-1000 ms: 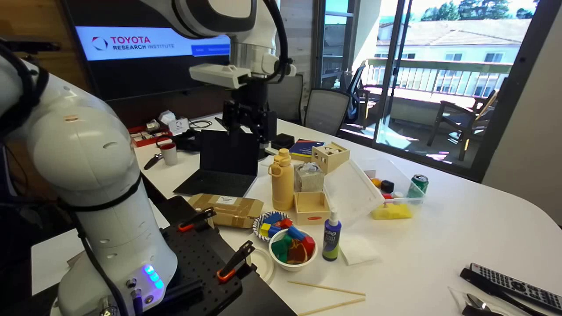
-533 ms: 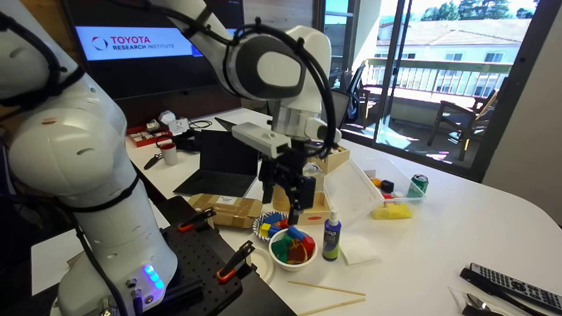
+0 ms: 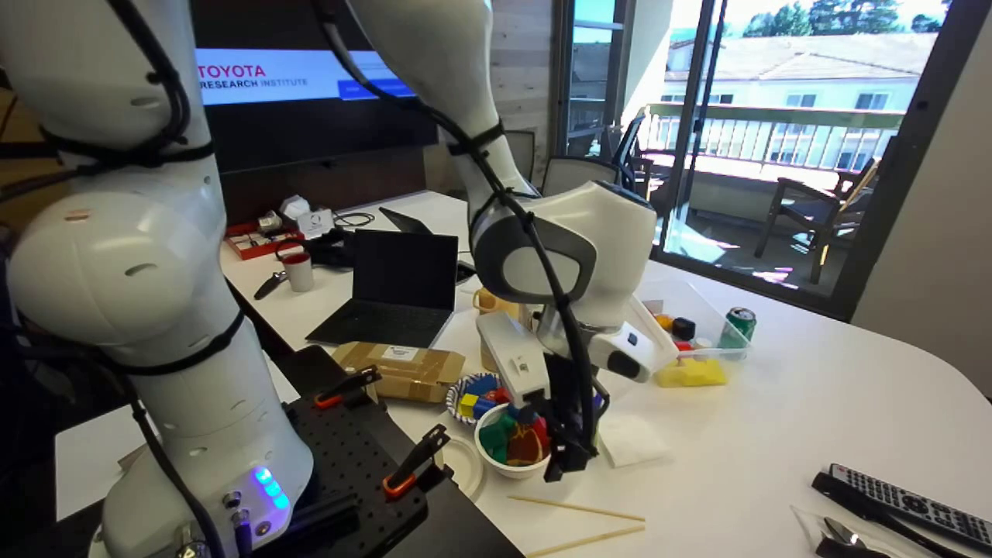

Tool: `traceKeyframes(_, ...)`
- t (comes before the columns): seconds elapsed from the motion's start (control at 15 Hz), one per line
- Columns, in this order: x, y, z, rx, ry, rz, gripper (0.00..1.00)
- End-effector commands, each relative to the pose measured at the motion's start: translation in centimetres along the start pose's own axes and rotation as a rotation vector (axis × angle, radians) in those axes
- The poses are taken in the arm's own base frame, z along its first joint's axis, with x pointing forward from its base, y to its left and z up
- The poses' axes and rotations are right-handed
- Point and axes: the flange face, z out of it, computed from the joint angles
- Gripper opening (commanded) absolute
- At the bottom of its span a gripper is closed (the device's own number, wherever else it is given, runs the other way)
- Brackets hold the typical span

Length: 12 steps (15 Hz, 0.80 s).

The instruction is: Use the chopsticks to stir the contents in the bowl

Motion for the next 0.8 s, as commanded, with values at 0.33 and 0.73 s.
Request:
traceKeyframes(0.33, 13.2, 2.6, 9.2, 0.0, 0.061, 0.121, 1.0)
traceKeyframes(0.73, 16.6, 2.2, 13.4, 0.0, 0.046, 0.083, 1.0)
